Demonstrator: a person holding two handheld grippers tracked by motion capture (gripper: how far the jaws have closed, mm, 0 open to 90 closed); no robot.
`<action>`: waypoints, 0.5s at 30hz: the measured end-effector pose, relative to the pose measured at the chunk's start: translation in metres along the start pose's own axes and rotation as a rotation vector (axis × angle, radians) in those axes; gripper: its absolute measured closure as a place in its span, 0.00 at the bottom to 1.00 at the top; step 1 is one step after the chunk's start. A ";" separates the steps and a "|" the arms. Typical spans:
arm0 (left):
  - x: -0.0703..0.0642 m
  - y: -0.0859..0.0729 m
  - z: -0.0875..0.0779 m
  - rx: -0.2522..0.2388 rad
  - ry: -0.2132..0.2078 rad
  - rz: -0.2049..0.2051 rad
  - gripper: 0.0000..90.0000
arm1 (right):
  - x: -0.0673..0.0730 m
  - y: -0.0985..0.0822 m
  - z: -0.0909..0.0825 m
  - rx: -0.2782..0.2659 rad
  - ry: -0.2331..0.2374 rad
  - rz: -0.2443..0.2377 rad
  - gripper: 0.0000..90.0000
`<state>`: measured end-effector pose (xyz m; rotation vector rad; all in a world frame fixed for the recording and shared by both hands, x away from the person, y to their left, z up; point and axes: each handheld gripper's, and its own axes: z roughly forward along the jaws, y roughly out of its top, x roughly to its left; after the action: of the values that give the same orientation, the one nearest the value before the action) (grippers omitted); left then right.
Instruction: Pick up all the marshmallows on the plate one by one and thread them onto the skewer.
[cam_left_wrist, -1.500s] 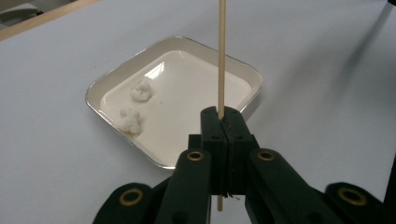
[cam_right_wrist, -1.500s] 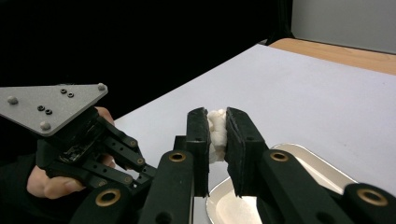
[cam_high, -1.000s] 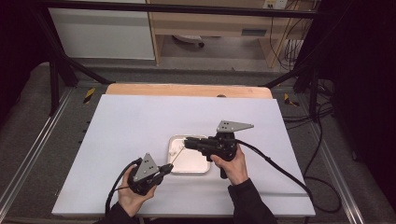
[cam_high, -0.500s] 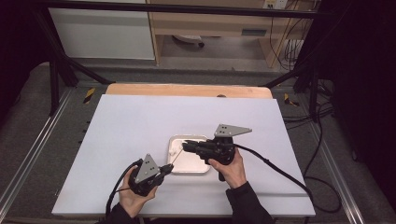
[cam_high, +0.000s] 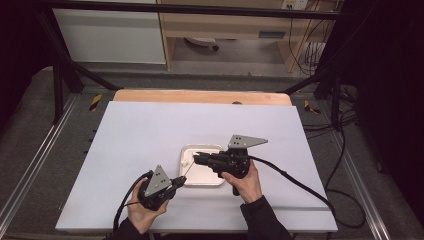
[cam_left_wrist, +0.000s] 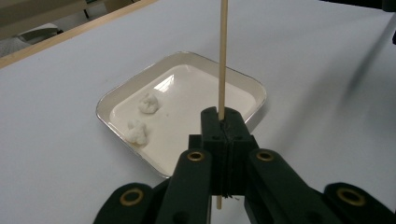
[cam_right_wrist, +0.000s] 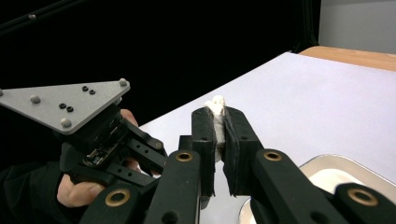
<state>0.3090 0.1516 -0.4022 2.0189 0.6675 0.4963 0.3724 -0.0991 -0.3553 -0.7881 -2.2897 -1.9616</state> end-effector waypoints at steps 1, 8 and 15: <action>0.000 0.000 0.000 0.000 0.004 0.000 0.99 | 0.000 0.000 0.000 0.003 0.003 0.000 0.94; 0.001 0.000 -0.001 0.000 0.006 -0.003 0.99 | 0.000 -0.002 0.002 0.001 0.007 0.006 0.94; 0.001 0.000 0.000 0.001 0.002 0.000 0.99 | 0.001 -0.005 0.004 0.001 0.006 0.003 0.94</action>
<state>0.3098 0.1526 -0.4020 2.0198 0.6693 0.4982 0.3708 -0.0957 -0.3599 -0.7845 -2.2847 -1.9580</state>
